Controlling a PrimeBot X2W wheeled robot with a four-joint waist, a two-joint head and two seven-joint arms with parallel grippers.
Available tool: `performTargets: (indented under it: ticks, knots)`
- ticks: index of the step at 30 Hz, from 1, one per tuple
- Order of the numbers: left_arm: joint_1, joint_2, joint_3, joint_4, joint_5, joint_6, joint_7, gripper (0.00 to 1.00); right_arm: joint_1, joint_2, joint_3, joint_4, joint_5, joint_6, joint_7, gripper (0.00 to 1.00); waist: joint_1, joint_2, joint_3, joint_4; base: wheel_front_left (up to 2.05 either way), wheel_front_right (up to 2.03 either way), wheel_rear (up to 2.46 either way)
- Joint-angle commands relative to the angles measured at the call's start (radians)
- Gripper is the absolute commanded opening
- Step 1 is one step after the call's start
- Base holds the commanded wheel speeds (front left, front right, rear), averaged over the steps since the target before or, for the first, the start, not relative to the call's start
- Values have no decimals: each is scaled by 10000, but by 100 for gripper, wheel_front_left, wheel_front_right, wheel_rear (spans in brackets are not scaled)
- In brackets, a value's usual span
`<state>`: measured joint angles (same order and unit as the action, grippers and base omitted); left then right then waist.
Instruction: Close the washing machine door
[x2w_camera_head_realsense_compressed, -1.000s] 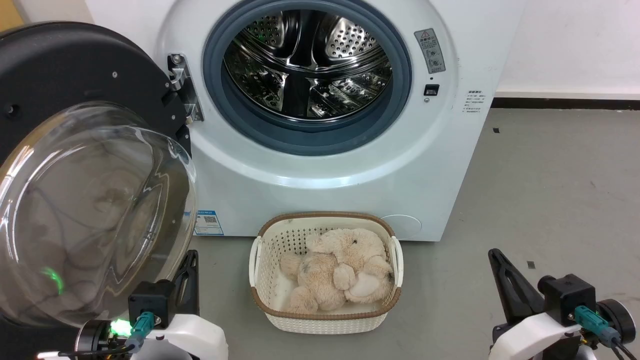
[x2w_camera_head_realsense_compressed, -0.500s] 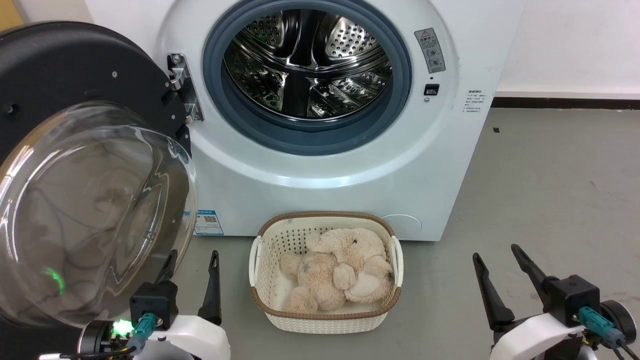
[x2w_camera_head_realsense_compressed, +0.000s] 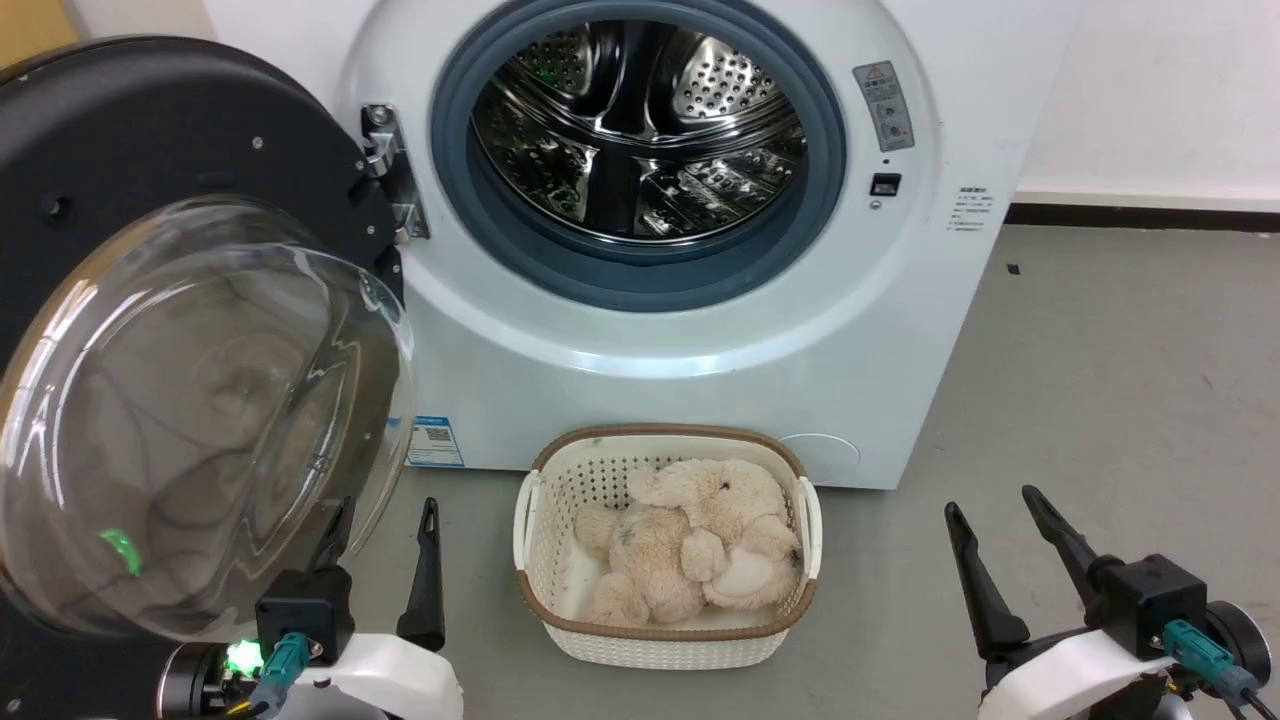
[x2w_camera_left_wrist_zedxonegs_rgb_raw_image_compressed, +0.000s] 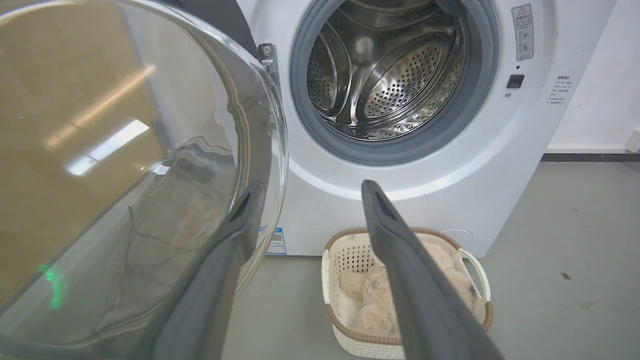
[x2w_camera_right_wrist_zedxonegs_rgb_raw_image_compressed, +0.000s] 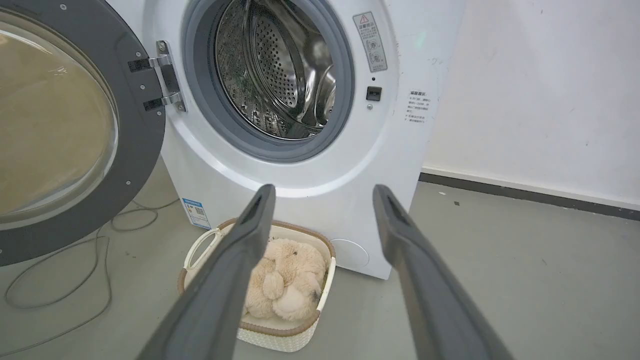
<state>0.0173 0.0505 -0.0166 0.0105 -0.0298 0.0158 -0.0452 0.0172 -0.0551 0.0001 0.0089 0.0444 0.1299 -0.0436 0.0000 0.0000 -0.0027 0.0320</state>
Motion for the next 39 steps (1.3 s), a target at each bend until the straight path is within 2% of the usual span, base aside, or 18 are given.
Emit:
performTargets:
  ticks: [1, 39]
  knots:
    - [90, 1, -8, 25, -59, 58, -81, 100, 125, 10, 7, 13, 120, 2, -97, 100, 0, 0, -7, 43, 0, 0, 0]
    - [321, -1, -107, 50, -435, 182, -874, 100, 358, 25, 339, 179, 569, 4, -891, 100, 0, 0, -186, 2134, 0, 0, 0]
